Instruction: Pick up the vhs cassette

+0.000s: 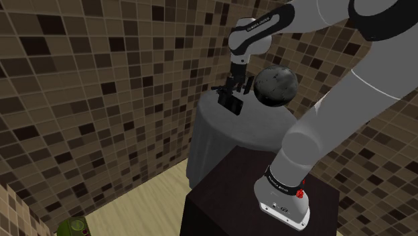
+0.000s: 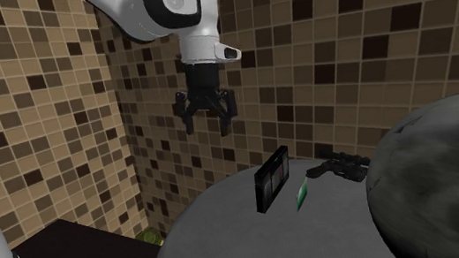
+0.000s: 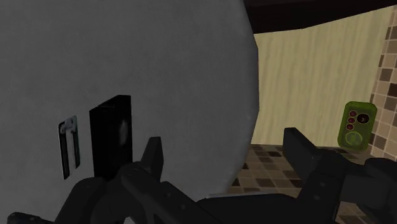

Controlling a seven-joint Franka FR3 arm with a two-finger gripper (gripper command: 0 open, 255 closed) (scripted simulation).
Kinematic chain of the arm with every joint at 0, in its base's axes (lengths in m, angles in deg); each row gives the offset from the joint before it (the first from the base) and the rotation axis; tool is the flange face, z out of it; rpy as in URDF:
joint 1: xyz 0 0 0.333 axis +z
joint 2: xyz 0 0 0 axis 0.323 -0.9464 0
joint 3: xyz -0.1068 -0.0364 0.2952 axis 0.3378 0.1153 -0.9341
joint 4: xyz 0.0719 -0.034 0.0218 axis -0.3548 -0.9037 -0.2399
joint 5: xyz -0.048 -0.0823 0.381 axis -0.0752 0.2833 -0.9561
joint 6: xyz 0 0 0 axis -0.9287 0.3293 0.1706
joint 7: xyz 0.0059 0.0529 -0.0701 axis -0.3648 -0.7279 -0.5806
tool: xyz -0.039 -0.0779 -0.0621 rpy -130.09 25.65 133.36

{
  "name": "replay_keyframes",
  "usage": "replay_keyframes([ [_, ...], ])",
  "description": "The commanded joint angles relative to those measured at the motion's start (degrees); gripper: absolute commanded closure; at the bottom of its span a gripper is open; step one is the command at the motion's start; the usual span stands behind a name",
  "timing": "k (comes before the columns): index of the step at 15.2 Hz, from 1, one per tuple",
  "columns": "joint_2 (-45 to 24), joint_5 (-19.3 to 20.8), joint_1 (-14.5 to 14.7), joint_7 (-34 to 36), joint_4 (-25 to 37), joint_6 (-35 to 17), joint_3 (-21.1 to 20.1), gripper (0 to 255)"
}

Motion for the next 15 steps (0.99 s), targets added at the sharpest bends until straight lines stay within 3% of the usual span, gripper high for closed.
replay_keyframes([
  [1, -4.25, -1.27, -0.47, -1.73, 2.42, -2.74, 1.49, 0],
  [12, -26.69, -14.46, -5.86, -13.07, 17.63, -12.64, 5.04, 0],
  [15, -28.23, -15.36, -6.23, -13.67, 17.08, -14.60, 4.58, 0],
])
